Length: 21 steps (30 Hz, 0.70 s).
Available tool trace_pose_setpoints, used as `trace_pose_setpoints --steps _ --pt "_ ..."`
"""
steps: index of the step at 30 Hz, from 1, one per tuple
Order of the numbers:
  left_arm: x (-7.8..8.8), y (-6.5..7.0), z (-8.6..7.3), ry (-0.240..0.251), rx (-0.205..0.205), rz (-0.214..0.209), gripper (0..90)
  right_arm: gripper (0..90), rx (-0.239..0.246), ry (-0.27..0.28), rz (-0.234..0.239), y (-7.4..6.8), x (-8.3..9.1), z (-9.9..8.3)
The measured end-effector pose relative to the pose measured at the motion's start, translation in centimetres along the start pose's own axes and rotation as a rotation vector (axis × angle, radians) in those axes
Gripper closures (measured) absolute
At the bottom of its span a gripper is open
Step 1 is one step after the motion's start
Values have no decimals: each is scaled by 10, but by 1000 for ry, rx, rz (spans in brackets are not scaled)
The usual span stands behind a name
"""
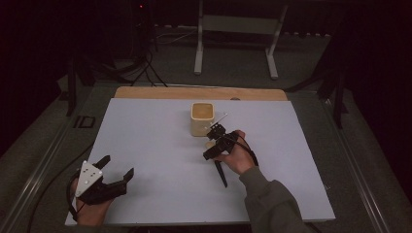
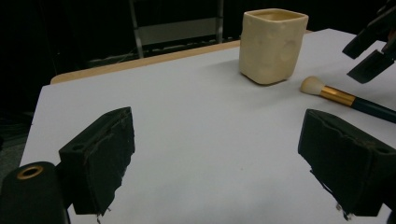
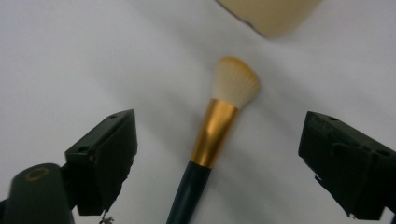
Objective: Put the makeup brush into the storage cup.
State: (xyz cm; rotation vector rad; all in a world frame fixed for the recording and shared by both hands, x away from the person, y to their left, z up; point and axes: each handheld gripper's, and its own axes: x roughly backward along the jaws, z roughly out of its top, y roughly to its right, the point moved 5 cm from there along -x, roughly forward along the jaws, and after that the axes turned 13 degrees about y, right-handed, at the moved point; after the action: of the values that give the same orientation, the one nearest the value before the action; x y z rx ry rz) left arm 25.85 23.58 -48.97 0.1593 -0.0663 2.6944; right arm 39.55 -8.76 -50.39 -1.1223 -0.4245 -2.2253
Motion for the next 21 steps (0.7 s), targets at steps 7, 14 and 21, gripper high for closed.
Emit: trace_pose_setpoints --steps 7,14,21 --pt "0 0 0 -1 -1 0 116 132 -8 -33 2 1 -9 -5" --pt "0 0 0 0 0 1 118 138 -14 -72 5 -1 -16 -10" --pt "0 0 0 -1 -1 2 118 219 -27 -106 11 0 -21 -16"
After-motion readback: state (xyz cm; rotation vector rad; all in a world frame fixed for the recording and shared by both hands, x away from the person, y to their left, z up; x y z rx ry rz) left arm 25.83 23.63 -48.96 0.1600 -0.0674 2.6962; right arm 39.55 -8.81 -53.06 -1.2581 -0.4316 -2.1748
